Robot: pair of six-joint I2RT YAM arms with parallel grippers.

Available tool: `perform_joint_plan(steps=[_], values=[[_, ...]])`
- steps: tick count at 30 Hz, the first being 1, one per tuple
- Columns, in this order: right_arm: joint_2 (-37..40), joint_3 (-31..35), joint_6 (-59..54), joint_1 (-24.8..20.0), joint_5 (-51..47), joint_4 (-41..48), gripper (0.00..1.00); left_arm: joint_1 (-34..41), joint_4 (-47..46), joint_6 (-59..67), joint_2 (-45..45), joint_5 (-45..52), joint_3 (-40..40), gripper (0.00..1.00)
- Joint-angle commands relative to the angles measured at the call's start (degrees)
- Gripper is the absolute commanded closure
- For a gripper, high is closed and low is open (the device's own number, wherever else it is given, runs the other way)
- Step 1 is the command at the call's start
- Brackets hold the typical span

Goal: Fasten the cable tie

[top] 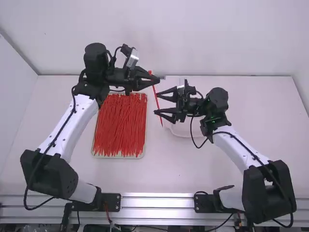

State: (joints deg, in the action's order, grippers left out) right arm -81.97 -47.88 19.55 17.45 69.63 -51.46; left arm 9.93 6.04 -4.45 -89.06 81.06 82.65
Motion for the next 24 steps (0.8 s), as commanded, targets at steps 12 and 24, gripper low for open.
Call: perform_joint_plan(steps=[12, 24], values=[[-0.2, -1.6, -0.5, -0.2, -0.5, -0.2, 0.82, 1.0, 0.4, 0.9, 0.2, 1.5, 1.3, 0.98], [-0.2, -1.6, -0.5, -0.3, -0.5, -0.2, 1.00, 1.3, 0.4, 0.9, 0.2, 1.5, 1.3, 0.98]])
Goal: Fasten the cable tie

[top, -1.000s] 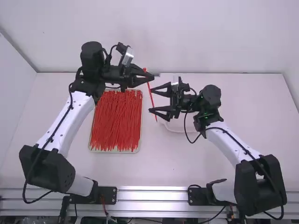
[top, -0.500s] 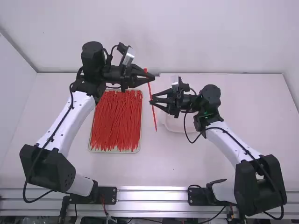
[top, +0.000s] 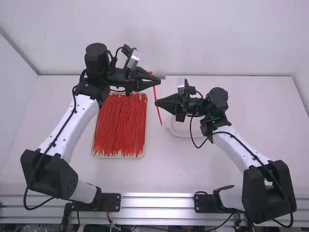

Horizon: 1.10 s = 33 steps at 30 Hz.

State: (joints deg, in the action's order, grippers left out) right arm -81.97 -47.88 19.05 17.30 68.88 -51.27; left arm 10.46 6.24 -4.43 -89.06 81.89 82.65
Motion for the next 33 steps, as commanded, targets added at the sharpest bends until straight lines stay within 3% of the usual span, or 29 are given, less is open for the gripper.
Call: perform_joint_plan(steps=[1, 4, 5, 10, 18, 23, 29, 33], values=[[-0.2, -1.6, 0.0, -0.2, 0.3, -0.6, 1.00, 0.8, 0.2, 0.9, 0.2, 0.6, 1.3, 0.98], [-0.2, -1.6, 0.0, -0.9, 0.1, -0.7, 1.00, 0.8, 0.2, 0.9, 0.2, 0.6, 1.3, 0.95], [-0.2, -1.6, 0.1, -1.3, 0.1, -1.2, 1.00, 0.8, 0.3, 0.9, 0.2, 0.6, 1.3, 0.84], [-0.2, -1.6, 1.8, -2.4, -0.2, -3.6, 1.00, 0.8, 3.0, 0.8, 0.2, 0.7, 1.3, 0.67], [-0.2, -1.6, 5.2, -3.5, -1.2, -9.5, 1.00, 0.8, 17.4, -11.1, 0.2, 0.7, 1.3, 0.32], [-0.2, -1.6, 5.2, -3.5, -3.3, -10.1, 1.00, 0.8, 26.7, -17.8, 0.2, 0.4, 1.3, 0.32], [-0.2, -1.6, 6.7, -3.4, -4.7, -13.7, 1.00, 0.8, 27.1, -18.8, 0.2, -2.6, 1.3, 0.40], [-0.2, -1.6, 6.7, -3.5, -4.9, -16.3, 1.00, 0.8, 29.3, -21.9, 0.2, -4.0, 1.3, 0.40]])
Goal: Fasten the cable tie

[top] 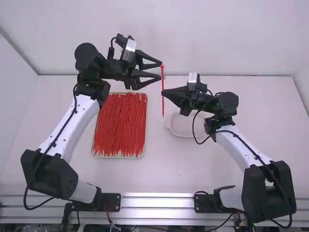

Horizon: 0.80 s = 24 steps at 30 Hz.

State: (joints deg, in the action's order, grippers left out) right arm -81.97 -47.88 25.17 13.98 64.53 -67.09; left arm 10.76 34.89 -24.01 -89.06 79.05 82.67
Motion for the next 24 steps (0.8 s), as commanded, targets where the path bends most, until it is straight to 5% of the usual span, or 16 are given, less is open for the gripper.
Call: perform_joint_plan(steps=[1, 4, 8, 24], values=[[-0.2, -1.6, 0.6, -0.1, -1.2, -0.8, 1.00, 0.5, 2.3, -3.2, 0.2, -1.1, 1.3, 0.43], [-0.2, -1.6, 0.6, 0.5, -2.9, -0.6, 1.00, 0.5, 4.8, -4.7, 0.2, -1.1, 1.3, 0.49], [-0.2, -1.6, 0.5, 1.5, -4.7, -1.6, 1.00, 0.5, 7.0, -6.2, 0.2, -2.1, 1.3, 0.68], [-0.2, -1.6, 0.3, 2.1, -6.5, -2.0, 1.00, 1.5, 7.6, -6.6, 0.2, -2.1, 1.3, 0.62]])
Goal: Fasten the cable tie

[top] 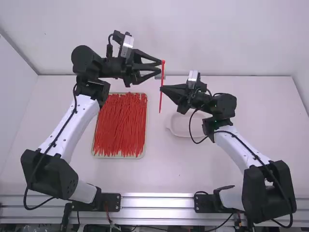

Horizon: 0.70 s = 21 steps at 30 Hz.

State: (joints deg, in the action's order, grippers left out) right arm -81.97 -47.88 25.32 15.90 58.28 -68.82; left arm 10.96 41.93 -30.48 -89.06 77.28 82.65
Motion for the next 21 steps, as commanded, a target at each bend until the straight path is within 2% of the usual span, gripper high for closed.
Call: perform_joint_plan(steps=[1, 3, 7, 13, 21], values=[[-0.2, -1.6, 0.2, 0.3, -0.3, -0.2, 1.00, 1.7, 0.6, -0.2, 0.2, -0.4, 1.3, 0.60], [-0.2, -1.6, 0.2, 0.2, -0.3, -0.2, 1.00, 2.3, 1.6, -0.1, 0.2, -0.3, 1.3, 0.57], [-0.2, -1.6, 0.4, -0.2, 0.0, -0.1, 1.00, 2.3, 2.3, -0.2, 0.2, -0.5, 1.3, 0.64], [-0.2, -1.6, 0.4, 0.0, 0.4, 0.2, 1.00, 2.2, 3.0, -2.8, 0.2, -1.5, 1.3, 0.90], [-0.2, -1.6, 0.4, -0.1, 1.1, 0.2, 1.00, 2.2, 2.9, -2.8, 0.2, -1.7, 1.3, 0.98]])
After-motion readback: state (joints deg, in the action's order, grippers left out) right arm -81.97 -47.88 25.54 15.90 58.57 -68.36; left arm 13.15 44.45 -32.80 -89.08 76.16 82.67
